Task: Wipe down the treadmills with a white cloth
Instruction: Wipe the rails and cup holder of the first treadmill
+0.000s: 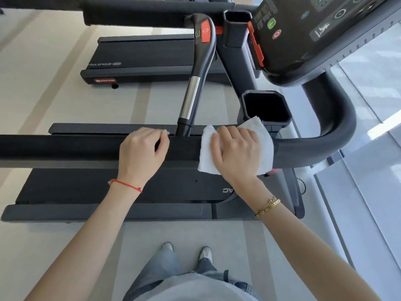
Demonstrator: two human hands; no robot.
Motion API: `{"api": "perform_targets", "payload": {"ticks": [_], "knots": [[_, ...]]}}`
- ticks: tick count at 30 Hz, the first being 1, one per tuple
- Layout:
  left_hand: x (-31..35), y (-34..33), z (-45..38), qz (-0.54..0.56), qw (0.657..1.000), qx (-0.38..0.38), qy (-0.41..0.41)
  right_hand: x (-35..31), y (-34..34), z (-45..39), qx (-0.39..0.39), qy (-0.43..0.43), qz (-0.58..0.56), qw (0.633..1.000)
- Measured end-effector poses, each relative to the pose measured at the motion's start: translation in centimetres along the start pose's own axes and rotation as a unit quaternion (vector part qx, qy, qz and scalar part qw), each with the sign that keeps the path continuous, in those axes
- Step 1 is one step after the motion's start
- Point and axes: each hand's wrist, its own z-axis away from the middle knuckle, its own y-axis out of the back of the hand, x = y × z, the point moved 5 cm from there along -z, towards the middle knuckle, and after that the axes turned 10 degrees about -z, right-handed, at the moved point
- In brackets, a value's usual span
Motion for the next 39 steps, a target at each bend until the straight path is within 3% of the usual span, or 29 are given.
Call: {"api": "perform_targets", "payload": {"ticks": [8,12,19,21,26,29,35,39], "knots": [[-8.0,1.8,0.7,-0.031,0.997,0.008,0.065,-9.1,-4.9,-0.3,-0.011,0.043,-0.017,0.999],[-12.2,2.8,0.8,-0.040,0.996,0.005,0.074,-14.3,-7.0,-1.2,-0.059,0.039,-0.020,0.997],[-18.3,4.3,1.0,-0.035,0.998,-0.007,0.042,-17.5,-11.9,-3.8,-0.290,-0.078,-0.012,0.954],[-18.7,4.5,1.0,-0.034,0.999,-0.016,0.025,-17.9,-11.6,-3.8,-0.284,-0.074,0.001,0.956],[-20.2,4.7,0.8,-0.037,0.999,-0.023,0.017,-18.7,-8.9,-1.2,-0.152,0.010,-0.008,0.988],[-21.3,4.9,0.8,-0.027,0.999,-0.021,0.023,-19.2,-9.2,-1.3,-0.124,0.003,0.003,0.992],[-21.4,5.0,0.7,-0.024,1.000,-0.010,-0.001,-25.2,-12.9,-2.7,-0.148,-0.016,-0.016,0.989],[-22.2,5.1,0.8,-0.007,1.000,-0.023,-0.008,-24.1,-13.0,-2.9,-0.212,-0.006,-0.029,0.977]]}}
